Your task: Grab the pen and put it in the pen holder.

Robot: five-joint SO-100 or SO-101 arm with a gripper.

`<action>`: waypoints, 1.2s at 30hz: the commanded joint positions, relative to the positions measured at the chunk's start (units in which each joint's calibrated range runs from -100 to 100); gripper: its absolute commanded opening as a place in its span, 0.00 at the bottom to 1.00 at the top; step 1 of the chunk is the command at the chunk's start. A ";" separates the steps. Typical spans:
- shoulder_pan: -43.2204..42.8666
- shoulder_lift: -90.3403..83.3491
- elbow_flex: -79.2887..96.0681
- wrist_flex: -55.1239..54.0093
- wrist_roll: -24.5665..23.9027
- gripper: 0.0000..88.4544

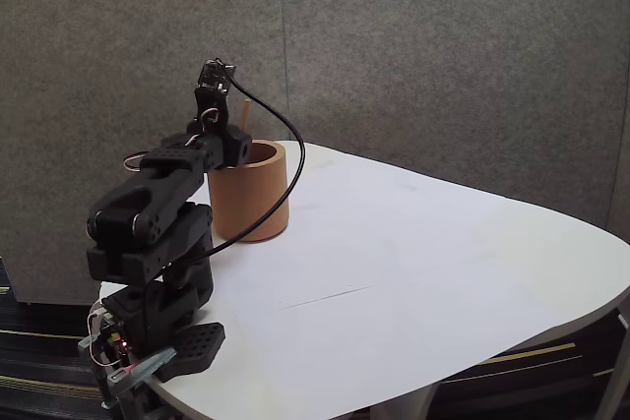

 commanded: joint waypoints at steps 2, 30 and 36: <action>-0.15 -0.54 -0.27 0.17 0.22 0.01; 0.43 -0.62 -5.05 0.08 -0.04 0.38; 0.50 0.11 -25.27 0.17 -0.14 0.38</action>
